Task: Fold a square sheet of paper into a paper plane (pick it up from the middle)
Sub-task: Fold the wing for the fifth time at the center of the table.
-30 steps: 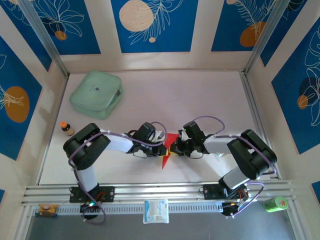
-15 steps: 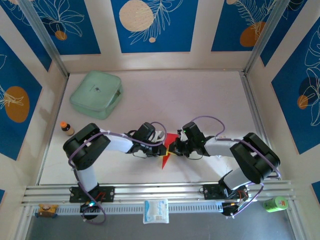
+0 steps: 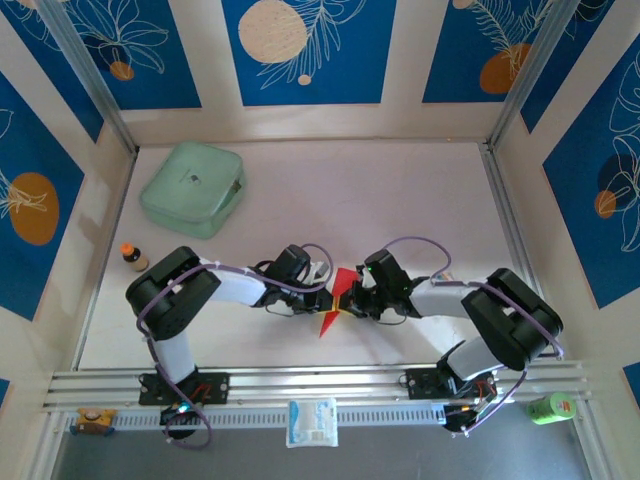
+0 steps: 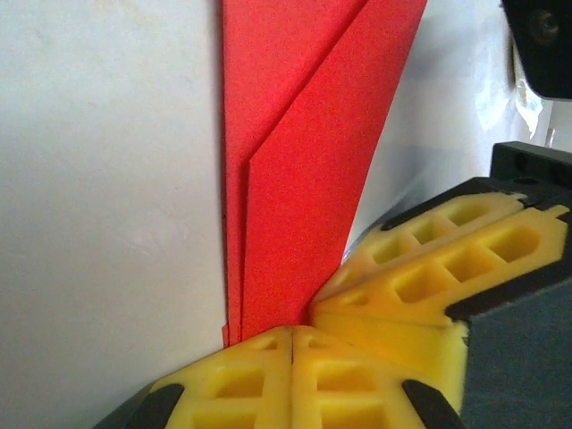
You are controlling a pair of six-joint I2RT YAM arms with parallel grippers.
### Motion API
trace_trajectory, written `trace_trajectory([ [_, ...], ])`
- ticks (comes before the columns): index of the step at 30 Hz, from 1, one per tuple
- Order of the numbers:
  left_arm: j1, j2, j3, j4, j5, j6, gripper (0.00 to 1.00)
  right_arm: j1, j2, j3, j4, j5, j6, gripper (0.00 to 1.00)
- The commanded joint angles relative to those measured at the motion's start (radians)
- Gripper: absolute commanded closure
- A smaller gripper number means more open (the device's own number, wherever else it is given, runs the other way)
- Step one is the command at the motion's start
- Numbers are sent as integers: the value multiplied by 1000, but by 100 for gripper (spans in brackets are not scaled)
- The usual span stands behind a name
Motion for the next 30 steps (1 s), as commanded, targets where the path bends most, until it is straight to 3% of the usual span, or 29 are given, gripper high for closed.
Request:
trace_trajectory([
  [1, -4, 23, -59, -158, -55, 8, 100, -36, -51, 32, -99, -8, -33, 92],
  [9, -4, 5, -59, -154, -52, 3, 100, -162, 61, 124, -63, -81, -100, 91],
  [15, -5, -16, -75, -111, -60, -35, 100, -180, 164, 130, -125, -10, -107, 91],
  [19, -8, -65, -99, -29, -53, -77, 99, -202, 204, 116, -47, -84, -141, 91],
  [27, 17, -246, -81, -234, -207, -19, 66, -220, 72, 160, -128, -157, -254, 84],
  [30, 44, -239, -72, -271, -187, 2, 63, -219, -22, 132, -212, -107, -223, 75],
])
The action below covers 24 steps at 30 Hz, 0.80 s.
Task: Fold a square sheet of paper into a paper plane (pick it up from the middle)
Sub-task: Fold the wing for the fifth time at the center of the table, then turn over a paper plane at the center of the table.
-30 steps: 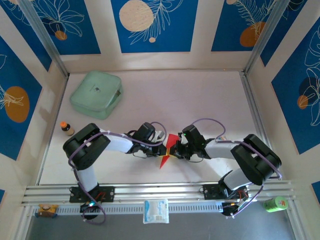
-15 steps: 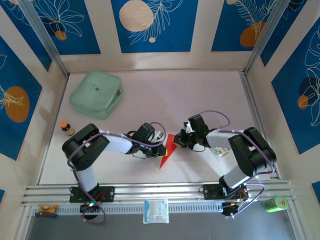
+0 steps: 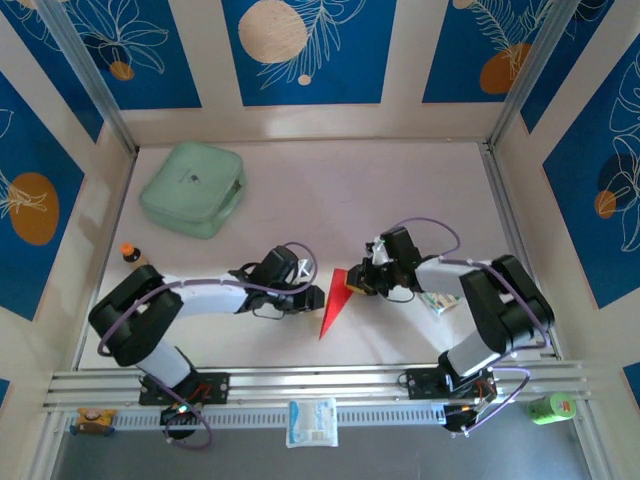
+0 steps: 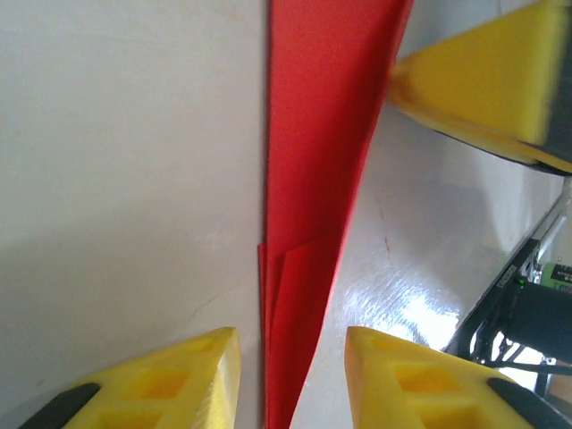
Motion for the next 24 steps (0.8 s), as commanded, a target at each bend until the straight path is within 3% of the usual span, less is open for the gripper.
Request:
trace_trajectory([
  [1, 32, 13, 6, -104, -17, 38, 63, -3, -105, -31, -110, 27, 9, 73],
  [11, 47, 124, 69, -52, 115, 66, 64, 53, -263, -166, -119, 43, 120, 70],
  [19, 43, 158, 100, -52, 168, 80, 79, 122, -191, -142, -76, 21, 132, 75],
  [24, 39, 155, 115, -75, 159, 89, 76, 148, -131, -129, -41, 20, 143, 75],
])
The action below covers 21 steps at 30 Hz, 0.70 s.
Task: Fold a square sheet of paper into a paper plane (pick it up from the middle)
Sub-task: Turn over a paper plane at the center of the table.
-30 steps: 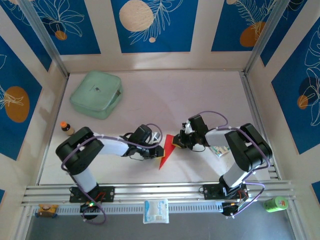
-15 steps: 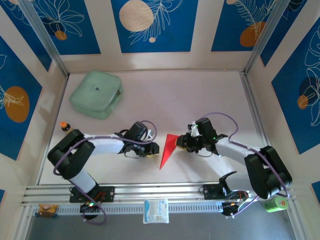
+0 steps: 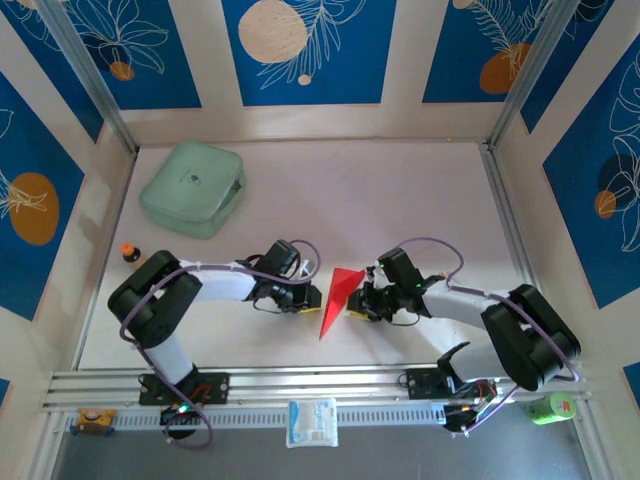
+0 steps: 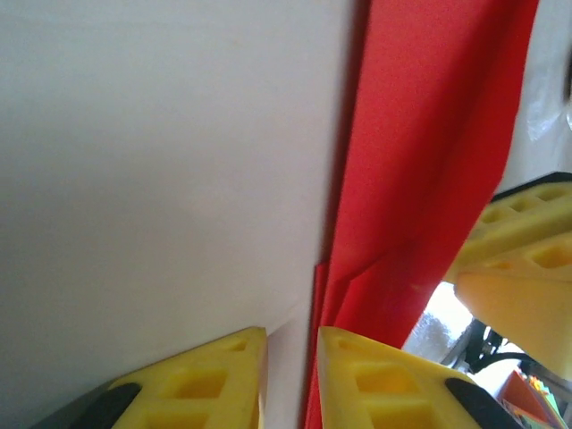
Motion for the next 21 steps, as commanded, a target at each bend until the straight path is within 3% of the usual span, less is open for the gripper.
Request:
trace_trajectory([
  [1, -9, 13, 33, -5, 28, 29, 76, 16, 34, 27, 27, -25, 15, 76],
  [21, -57, 98, 97, -37, 52, 38, 76, 37, 92, 35, 49, -9, 27, 79],
])
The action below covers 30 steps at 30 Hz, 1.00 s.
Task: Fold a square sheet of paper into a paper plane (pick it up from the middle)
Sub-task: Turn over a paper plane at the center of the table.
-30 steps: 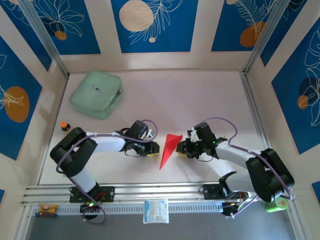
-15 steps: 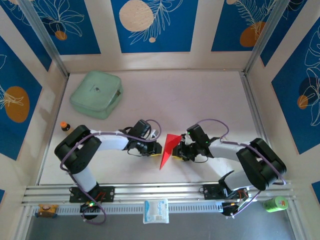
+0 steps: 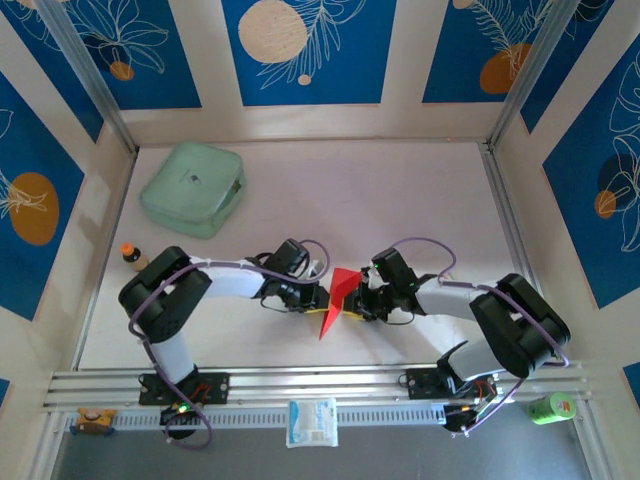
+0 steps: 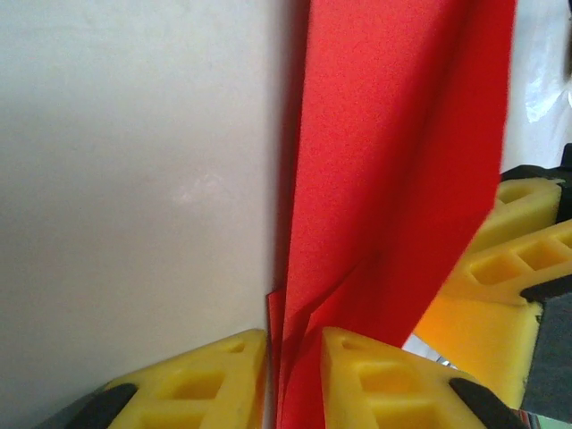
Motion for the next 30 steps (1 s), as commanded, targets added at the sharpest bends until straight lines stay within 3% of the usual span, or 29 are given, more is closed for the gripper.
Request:
trace_trajectory([
  [1, -24, 39, 29, -14, 33, 22, 76, 13, 22, 18, -1, -9, 11, 79],
  [16, -28, 69, 22, 88, 125, -8, 76, 15, 56, 9, 40, -31, 26, 83],
  [20, -29, 78, 19, 111, 138, -14, 79, 15, 60, 6, 52, -34, 32, 83],
  [25, -29, 68, 2, 157, 135, -36, 90, 15, 55, -1, 68, -39, 42, 83],
  [30, -28, -25, -8, 90, 31, -7, 97, 9, -9, -2, 28, -8, 40, 82],
])
